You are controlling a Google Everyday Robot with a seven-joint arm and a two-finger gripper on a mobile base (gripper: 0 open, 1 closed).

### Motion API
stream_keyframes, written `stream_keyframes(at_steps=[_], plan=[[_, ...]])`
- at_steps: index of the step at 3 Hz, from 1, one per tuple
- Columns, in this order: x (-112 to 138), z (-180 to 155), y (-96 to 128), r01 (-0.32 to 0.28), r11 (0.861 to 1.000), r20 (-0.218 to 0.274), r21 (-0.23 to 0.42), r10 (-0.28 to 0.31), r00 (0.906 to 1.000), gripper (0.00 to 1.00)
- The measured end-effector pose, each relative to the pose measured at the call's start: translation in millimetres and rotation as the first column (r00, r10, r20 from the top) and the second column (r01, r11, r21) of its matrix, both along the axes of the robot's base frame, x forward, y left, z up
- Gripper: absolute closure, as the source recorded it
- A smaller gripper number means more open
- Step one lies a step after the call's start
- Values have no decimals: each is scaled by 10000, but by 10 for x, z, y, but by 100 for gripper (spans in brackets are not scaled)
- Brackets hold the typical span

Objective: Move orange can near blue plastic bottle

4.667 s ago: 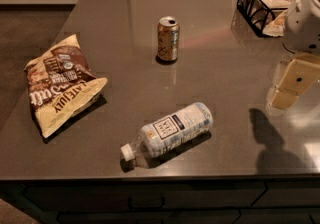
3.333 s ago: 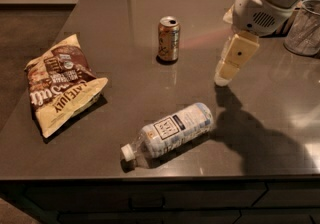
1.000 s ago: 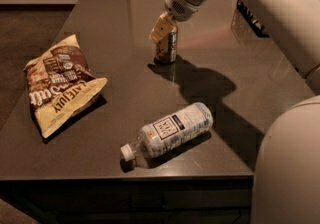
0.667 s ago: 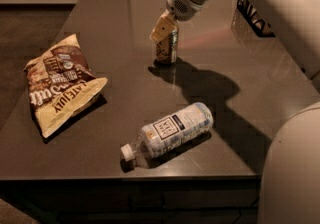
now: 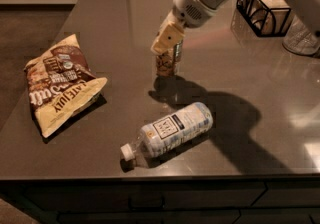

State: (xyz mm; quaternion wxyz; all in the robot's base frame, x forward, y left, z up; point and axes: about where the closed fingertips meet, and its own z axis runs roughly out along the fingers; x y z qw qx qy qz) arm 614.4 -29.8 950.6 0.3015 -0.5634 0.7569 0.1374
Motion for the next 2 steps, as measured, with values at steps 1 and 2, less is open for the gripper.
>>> stream_keyframes(at_steps=[1, 2], plan=[[-420, -53, 38, -547, 9984, -122, 111, 548, 9984, 100], [-695, -147, 21, -777, 9969, -197, 96, 779, 9968, 100]])
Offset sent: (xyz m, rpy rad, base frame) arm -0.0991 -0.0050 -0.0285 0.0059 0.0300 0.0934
